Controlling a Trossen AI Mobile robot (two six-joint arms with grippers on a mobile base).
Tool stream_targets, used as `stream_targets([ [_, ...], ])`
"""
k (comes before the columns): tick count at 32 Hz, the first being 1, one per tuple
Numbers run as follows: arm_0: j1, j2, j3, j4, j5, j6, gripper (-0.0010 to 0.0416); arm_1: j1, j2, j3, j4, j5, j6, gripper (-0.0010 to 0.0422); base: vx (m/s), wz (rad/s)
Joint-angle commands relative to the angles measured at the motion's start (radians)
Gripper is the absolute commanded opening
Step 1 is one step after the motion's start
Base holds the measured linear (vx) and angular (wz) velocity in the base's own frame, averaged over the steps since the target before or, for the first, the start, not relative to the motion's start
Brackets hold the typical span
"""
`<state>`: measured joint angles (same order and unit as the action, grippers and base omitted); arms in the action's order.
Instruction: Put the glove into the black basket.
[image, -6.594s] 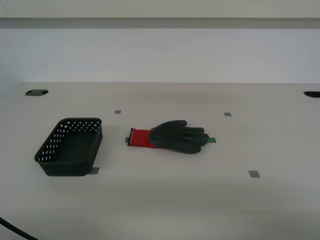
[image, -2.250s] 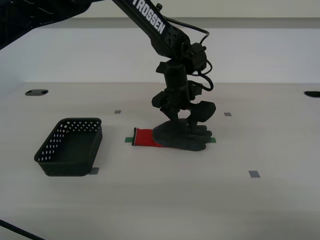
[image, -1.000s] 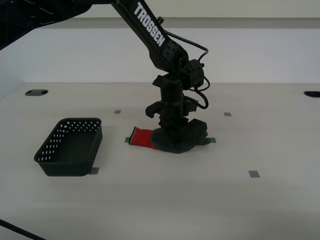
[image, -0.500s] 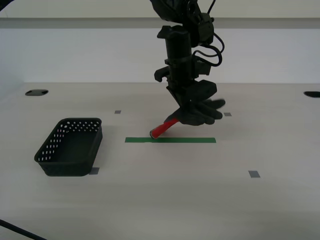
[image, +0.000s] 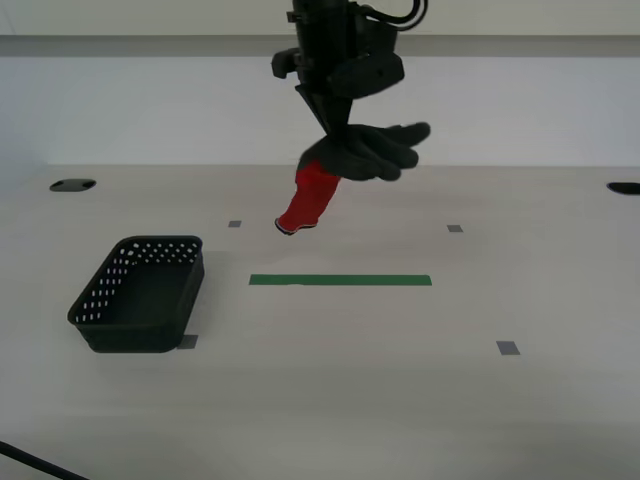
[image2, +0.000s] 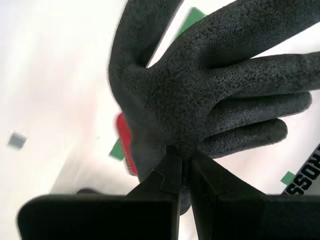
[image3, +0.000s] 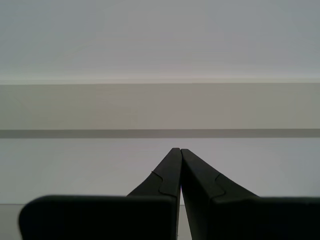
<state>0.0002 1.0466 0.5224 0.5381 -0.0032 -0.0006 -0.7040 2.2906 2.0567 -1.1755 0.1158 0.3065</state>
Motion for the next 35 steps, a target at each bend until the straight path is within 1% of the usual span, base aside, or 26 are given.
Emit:
stream_targets([
  [1, 0.0, 0.0, 0.001, 0.0, 0.0, 0.0, 0.0001, 0.067, -0.035, 0.002, -0.016, 0.001, 0.008, -0.0001, 0.0, 0.0],
  [4, 0.0, 0.0, 0.001, 0.0, 0.0, 0.0, 0.0001, 0.128, -0.063, 0.002, -0.041, 0.001, 0.008, -0.0001, 0.0, 0.0],
  [6, 0.0, 0.0, 0.001, 0.0, 0.0, 0.0, 0.0001, 0.197, -0.091, 0.001, -0.064, 0.001, 0.008, -0.0001, 0.0, 0.0],
  [7, 0.0, 0.0, 0.001, -0.003, 0.0, 0.0, 0.0001, 0.212, -0.099, 0.0, -0.065, 0.0, 0.008, -0.0001, 0.0, 0.0],
  [8, 0.0, 0.0, 0.001, -0.003, 0.0, 0.0, 0.0001, 0.258, -0.124, -0.011, -0.066, 0.0, 0.008, -0.0001, 0.0, 0.0],
  [9, 0.0, 0.0, 0.001, -0.003, 0.0, 0.0, 0.0001, 0.275, -0.136, -0.02, -0.066, 0.0, 0.007, -0.0001, 0.0, 0.0],
  [11, 0.0, 0.0, 0.001, -0.003, 0.0, 0.0, 0.0001, 0.366, -0.218, -0.117, -0.058, 0.0, 0.003, -0.0001, 0.0, 0.0],
  [12, 0.0, 0.0, 0.001, -0.002, 0.001, 0.0, 0.0001, 0.381, -0.243, -0.142, -0.051, 0.0, -0.001, -0.0001, 0.0, 0.0],
  [14, 0.0, 0.0, 0.001, -0.005, -0.002, 0.0, 0.0, 0.447, -0.343, -0.291, 0.024, 0.0, -0.016, -0.0001, 0.0, 0.0],
  [15, 0.0, 0.0, 0.001, -0.003, -0.002, 0.0, 0.0001, 0.457, -0.367, -0.324, 0.037, 0.0, -0.02, -0.0001, 0.0, 0.0],
  [17, 0.0, 0.0, 0.001, -0.007, 0.0, 0.0, 0.0001, 0.481, -0.435, -0.437, 0.083, -0.002, -0.024, -0.0001, 0.0, 0.0],
  [19, 0.0, 0.0, 0.001, -0.01, 0.0, 0.0, 0.0001, 0.505, -0.512, -0.597, 0.154, -0.003, -0.034, -0.0001, 0.0, 0.0],
  [20, 0.0, 0.0, 0.001, -0.01, 0.0, 0.0, 0.0, 0.508, -0.529, -0.628, 0.163, -0.003, -0.038, -0.0001, 0.0, 0.0],
  [21, 0.0, 0.0, 0.001, -0.015, 0.0, 0.0, 0.0001, 0.51, -0.558, -0.707, 0.204, -0.003, -0.046, -0.0001, 0.0, 0.0],
  [22, 0.0, 0.0, 0.001, -0.015, 0.0, 0.0, 0.0, 0.512, -0.57, -0.756, 0.233, -0.003, -0.05, -0.0001, 0.0, 0.0],
  [23, 0.001, 0.0, 0.001, -0.016, 0.0, 0.0, 0.0001, 0.512, -0.577, -0.785, 0.247, -0.003, -0.053, -0.0001, 0.0, 0.0],
  [25, 0.0, 0.0, 0.001, -0.015, 0.0, 0.0, 0.0001, 0.538, -0.588, -0.982, 0.402, -0.004, -0.081, -0.0001, 0.0, 0.0],
  [27, 0.001, 0.0, 0.001, -0.018, -0.002, 0.0, 0.0, 0.555, -0.58, -1.037, 0.47, -0.004, -0.084, -0.0001, 0.0, 0.0],
  [29, 0.001, 0.0, 0.001, -0.023, 0.0, 0.0, 0.0001, 0.574, -0.573, -1.126, 0.562, -0.003, -0.124, -0.0001, 0.0, 0.0],
  [30, 0.0, 0.0, 0.001, -0.023, 0.0, 0.0, 0.0001, 0.575, -0.573, -1.132, 0.572, -0.003, -0.129, -0.0001, 0.0, 0.0],
  [31, 0.001, 0.0, 0.001, -0.024, -0.001, 0.0, 0.0001, 0.577, -0.566, -1.158, 0.639, -0.003, -0.146, -0.0001, 0.0, 0.0],
  [33, 0.001, 0.0, 0.001, -0.024, 0.0, 0.0, 0.0, 0.578, -0.557, -1.158, 0.649, -0.002, -0.172, -0.0001, 0.0, 0.0],
  [34, 0.001, 0.0, 0.001, -0.023, 0.0, 0.0, 0.0001, 0.58, -0.516, -1.145, 0.658, -0.002, -0.176, -0.0001, 0.0, 0.0],
  [35, 0.001, 0.0, 0.001, -0.026, 0.0, 0.0, 0.0001, 0.581, -0.504, -1.142, 0.657, -0.002, -0.177, -0.0001, 0.0, 0.0],
])
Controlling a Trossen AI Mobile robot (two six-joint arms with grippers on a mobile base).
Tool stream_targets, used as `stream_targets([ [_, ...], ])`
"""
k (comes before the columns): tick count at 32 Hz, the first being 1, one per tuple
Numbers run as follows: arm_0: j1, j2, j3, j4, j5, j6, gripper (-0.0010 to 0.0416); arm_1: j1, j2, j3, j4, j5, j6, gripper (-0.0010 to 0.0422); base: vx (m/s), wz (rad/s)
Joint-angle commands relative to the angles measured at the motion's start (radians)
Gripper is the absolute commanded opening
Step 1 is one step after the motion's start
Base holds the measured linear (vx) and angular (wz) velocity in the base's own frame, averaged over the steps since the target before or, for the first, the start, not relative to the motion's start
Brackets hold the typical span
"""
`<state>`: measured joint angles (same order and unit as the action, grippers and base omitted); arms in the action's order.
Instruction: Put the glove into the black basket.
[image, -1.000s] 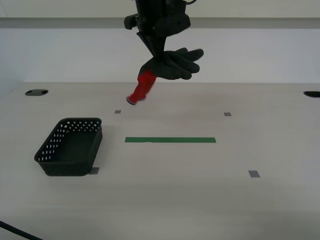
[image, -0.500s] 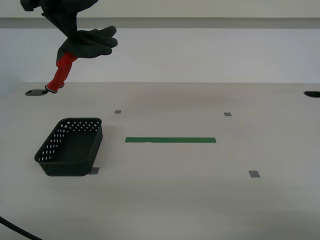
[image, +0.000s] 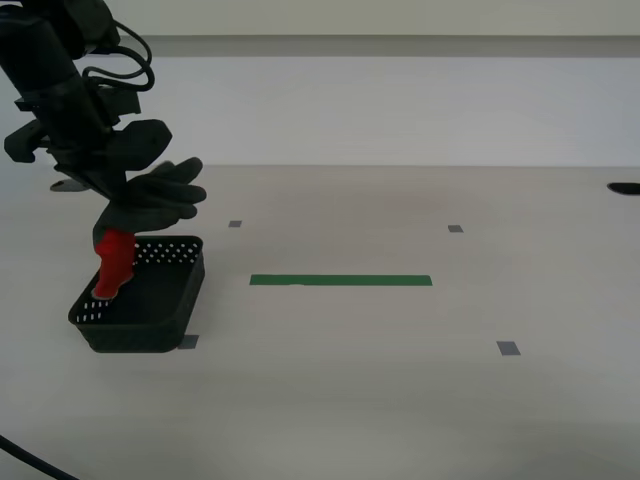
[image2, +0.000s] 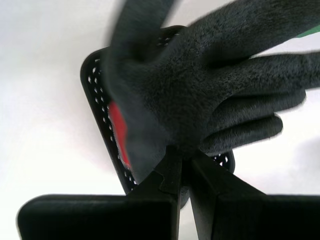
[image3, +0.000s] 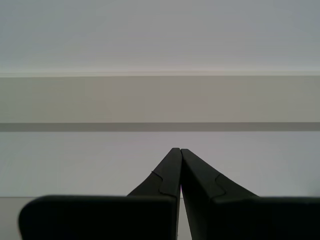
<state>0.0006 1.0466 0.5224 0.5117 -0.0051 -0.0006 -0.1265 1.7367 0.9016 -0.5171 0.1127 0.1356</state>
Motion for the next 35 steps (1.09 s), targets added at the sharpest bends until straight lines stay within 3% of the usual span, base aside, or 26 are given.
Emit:
stream_targets([
  [1, 0.0, 0.0, 0.001, 0.0, 0.001, 0.0, 0.0001, 0.004, 0.102, 0.027, 0.002, 0.002, -0.006, -0.0001, 0.0, 0.0],
  [6, 0.0, 0.0, 0.001, -0.005, 0.001, 0.0, 0.0001, 0.005, 0.285, 0.058, 0.054, 0.0, -0.004, 0.0, 0.0, 0.0],
  [10, 0.0, 0.0, 0.001, -0.005, 0.001, 0.0, 0.0, 0.008, 0.35, 0.068, 0.108, 0.0, -0.005, 0.0, 0.0, 0.0],
  [16, 0.0, 0.0, 0.001, -0.019, 0.002, 0.0, 0.0001, 0.01, 0.359, 0.073, 0.129, 0.0, -0.006, 0.0, 0.0, 0.0],
  [20, 0.0, 0.0, 0.001, -0.021, 0.002, 0.0, 0.0, 0.011, 0.37, 0.078, 0.13, 0.0, -0.04, 0.0, 0.0, 0.0],
  [28, 0.0, 0.0, 0.001, -0.023, 0.002, 0.0, 0.0, 0.014, 0.37, 0.09, 0.045, 0.001, -0.039, 0.0004, 0.0, 0.0],
  [31, 0.0, 0.0, 0.001, -0.023, 0.002, 0.0, 0.0001, 0.015, 0.37, 0.09, 0.024, 0.001, -0.045, 0.0062, 0.0, 0.0],
  [33, 0.0, 0.0, 0.001, -0.022, 0.002, 0.0, 0.0001, 0.015, 0.369, 0.092, 0.002, 0.001, -0.087, 0.0133, 0.0, 0.0],
  [35, 0.0, 0.0, 0.001, -0.023, 0.002, 0.0, 0.0, 0.015, 0.369, 0.1, -0.026, 0.001, -0.099, 0.0173, 0.0, 0.0],
])
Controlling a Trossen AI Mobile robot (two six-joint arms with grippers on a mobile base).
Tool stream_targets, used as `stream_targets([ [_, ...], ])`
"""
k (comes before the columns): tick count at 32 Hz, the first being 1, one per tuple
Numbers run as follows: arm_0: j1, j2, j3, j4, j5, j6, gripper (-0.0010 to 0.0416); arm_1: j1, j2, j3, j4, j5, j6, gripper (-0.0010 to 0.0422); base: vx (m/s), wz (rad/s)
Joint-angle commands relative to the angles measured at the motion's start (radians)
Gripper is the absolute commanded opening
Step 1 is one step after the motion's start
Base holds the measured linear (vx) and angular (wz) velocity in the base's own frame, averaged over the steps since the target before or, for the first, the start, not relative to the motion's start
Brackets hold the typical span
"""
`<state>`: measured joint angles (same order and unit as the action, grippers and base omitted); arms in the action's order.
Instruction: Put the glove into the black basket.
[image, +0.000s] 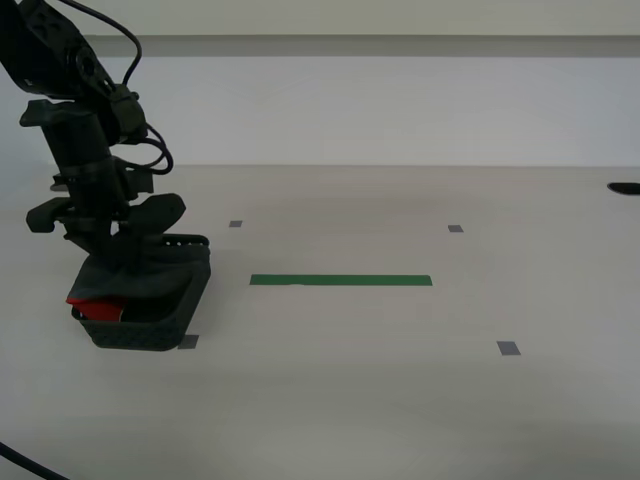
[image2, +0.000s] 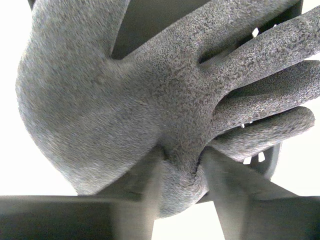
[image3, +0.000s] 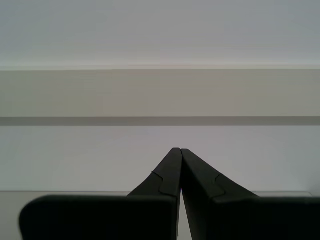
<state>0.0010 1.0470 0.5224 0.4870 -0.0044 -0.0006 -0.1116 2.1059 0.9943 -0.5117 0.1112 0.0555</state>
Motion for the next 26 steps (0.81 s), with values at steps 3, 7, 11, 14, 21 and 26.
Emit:
stream_targets([
  [3, 0.0, 0.0, 0.001, 0.002, 0.001, 0.0, 0.0001, 0.0, 0.0, 0.077, -0.159, 0.002, -0.023, 0.0255, 0.0, 0.0],
  [7, 0.0, 0.0, 0.001, 0.001, 0.001, 0.0, 0.0001, -0.001, -0.027, 0.187, -0.28, 0.002, -0.023, 0.024, 0.0, 0.0],
  [11, 0.0, 0.0, 0.001, -0.002, 0.001, 0.0, 0.0001, -0.001, -0.077, 0.235, -0.276, 0.002, -0.019, 0.0126, 0.0, 0.0],
  [14, 0.0, 0.0, 0.001, 0.001, 0.001, 0.0, 0.0001, -0.001, -0.091, 0.249, -0.271, 0.002, -0.01, -0.0008, 0.0, 0.0],
  [21, 0.0, 0.0, 0.001, -0.001, 0.001, 0.0, 0.0001, -0.001, -0.09, 0.248, -0.267, 0.002, -0.011, 0.0, 0.0, 0.0],
  [26, 0.0, 0.001, 0.001, -0.001, 0.001, 0.0, 0.0001, 0.0, -0.09, 0.248, -0.262, 0.002, -0.011, 0.0, 0.0, 0.0],
])
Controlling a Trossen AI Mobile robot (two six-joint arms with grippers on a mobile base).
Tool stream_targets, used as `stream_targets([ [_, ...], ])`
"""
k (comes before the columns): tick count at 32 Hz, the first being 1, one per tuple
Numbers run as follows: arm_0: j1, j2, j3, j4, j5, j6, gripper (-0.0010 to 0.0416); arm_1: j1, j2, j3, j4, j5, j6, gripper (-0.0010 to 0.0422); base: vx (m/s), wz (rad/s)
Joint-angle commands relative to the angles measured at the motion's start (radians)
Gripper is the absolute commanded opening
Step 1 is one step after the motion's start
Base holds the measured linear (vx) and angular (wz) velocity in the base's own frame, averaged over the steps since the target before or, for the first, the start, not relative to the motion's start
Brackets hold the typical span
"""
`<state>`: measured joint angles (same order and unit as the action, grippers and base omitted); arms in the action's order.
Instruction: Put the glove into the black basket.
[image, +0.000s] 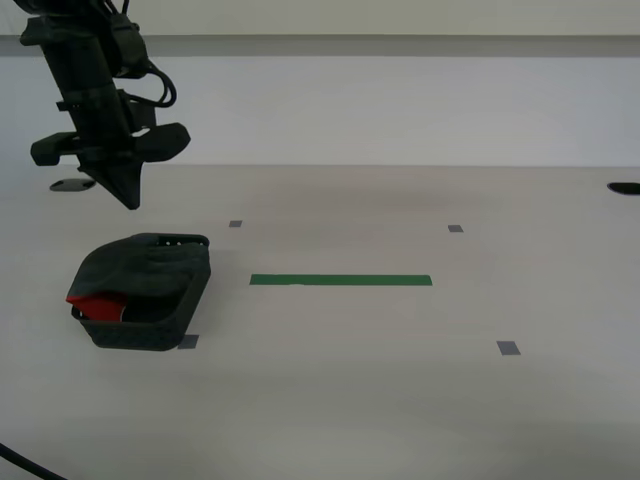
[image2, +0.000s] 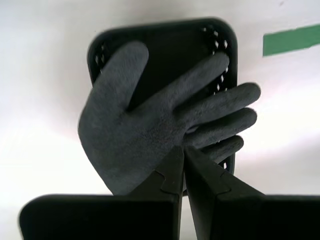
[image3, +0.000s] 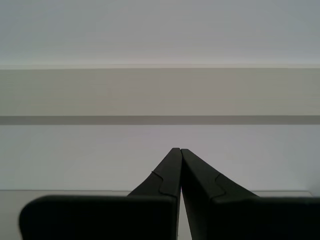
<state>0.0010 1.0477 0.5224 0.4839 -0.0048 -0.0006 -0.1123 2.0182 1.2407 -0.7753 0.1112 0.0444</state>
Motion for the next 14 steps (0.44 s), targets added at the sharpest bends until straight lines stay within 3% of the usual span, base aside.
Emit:
stream_targets([
  [1, 0.0, 0.0, 0.001, 0.002, 0.001, 0.0, 0.0001, 0.001, -0.003, 0.002, 0.004, 0.002, 0.0, 0.0, 0.0, 0.0],
  [14, 0.0, 0.0, 0.001, 0.002, 0.002, 0.0, 0.0001, 0.0, -0.003, 0.002, 0.033, 0.002, 0.0, 0.0, 0.0, 0.0],
])
